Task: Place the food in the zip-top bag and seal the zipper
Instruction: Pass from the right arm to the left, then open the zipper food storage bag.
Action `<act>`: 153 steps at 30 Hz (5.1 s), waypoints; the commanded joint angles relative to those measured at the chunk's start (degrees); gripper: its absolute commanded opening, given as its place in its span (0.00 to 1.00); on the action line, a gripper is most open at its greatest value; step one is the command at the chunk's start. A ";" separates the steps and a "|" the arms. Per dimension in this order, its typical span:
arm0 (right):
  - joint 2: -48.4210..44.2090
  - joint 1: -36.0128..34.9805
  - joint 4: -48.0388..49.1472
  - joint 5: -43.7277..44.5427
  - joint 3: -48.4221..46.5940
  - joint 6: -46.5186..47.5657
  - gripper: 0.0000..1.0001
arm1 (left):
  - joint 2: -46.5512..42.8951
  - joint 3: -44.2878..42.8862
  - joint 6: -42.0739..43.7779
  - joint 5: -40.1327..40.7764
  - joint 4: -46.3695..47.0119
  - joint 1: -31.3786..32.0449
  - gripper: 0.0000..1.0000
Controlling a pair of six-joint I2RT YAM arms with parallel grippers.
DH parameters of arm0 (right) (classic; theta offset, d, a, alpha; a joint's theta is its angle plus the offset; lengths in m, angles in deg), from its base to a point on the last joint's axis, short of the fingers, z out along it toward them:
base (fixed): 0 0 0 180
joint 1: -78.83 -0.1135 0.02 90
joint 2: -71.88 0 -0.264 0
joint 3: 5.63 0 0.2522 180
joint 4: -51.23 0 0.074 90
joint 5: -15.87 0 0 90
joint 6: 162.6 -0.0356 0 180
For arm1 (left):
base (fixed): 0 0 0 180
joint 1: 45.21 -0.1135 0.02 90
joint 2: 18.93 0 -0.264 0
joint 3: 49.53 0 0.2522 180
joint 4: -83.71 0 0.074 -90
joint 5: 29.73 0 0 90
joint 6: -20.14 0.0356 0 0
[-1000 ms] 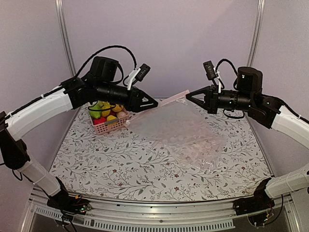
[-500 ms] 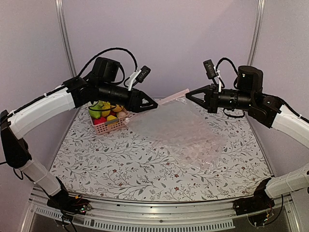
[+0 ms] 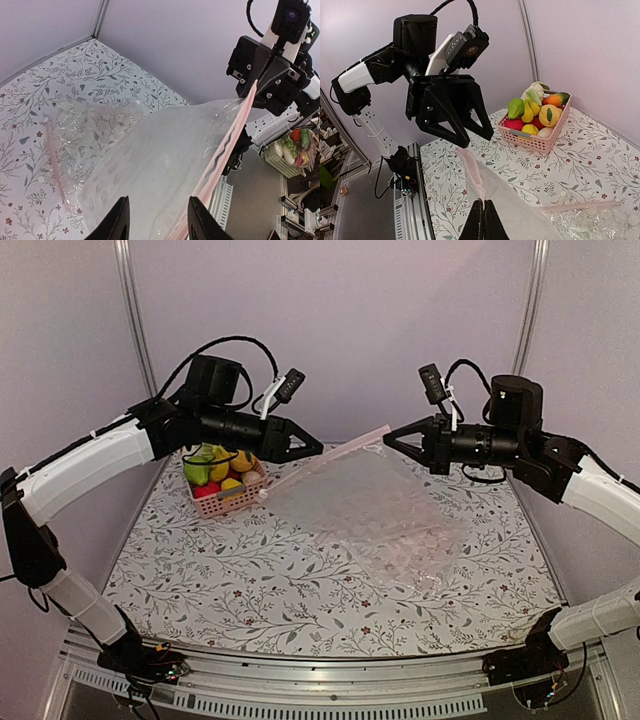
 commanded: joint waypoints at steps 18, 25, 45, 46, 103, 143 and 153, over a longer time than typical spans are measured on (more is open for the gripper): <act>1.29 -0.40 -1.06 -0.38 -1.93 0.63 0.00 | 2.54 0.01 2.02 -3.80 -1.79 0.19 0.28; 1.13 -0.39 -1.08 0.30 -1.84 0.63 0.00 | 2.65 0.15 3.80 -6.46 -2.18 1.00 0.28; 1.17 -0.39 -1.08 4.41 -1.38 0.22 0.06 | 2.01 -0.35 5.69 -6.38 -3.21 2.18 0.00; 1.07 -0.40 -1.06 5.53 -1.32 0.13 0.13 | 1.63 -0.27 5.72 -5.61 -3.10 2.18 0.00; 26.14 -12.34 1.74 24.67 -12.52 -39.07 0.58 | 0.13 6.62 3.15 30.80 -0.04 7.46 0.00; 25.27 -14.12 0.80 33.65 -9.31 -41.81 0.00 | -4.95 6.51 13.60 58.11 -3.34 7.41 0.00; 21.52 -14.89 -4.88 37.05 -11.86 -37.07 0.00 | -9.78 9.16 16.87 55.55 0.68 7.37 0.00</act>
